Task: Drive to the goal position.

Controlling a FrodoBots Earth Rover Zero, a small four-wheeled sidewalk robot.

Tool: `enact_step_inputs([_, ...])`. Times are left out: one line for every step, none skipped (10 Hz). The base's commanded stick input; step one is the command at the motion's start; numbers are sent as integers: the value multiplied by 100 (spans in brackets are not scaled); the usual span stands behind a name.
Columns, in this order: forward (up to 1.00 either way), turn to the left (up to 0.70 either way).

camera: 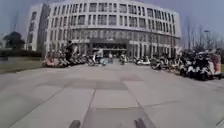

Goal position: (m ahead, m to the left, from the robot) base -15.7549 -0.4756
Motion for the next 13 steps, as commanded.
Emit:
enact_step_inputs([12, -71])
enact_step_inputs([0, -82])
enact_step_inputs([0, -82])
enact_step_inputs([0, -82])
enact_step_inputs([0, -82])
enact_step_inputs([0, -82])
enact_step_inputs([0, -82])
enact_step_inputs([0, -82])
enact_step_inputs([0, -82])
enact_step_inputs([0, -82])
enact_step_inputs([0, -82])
enact_step_inputs([0, -82])
enact_step_inputs([0, -82])
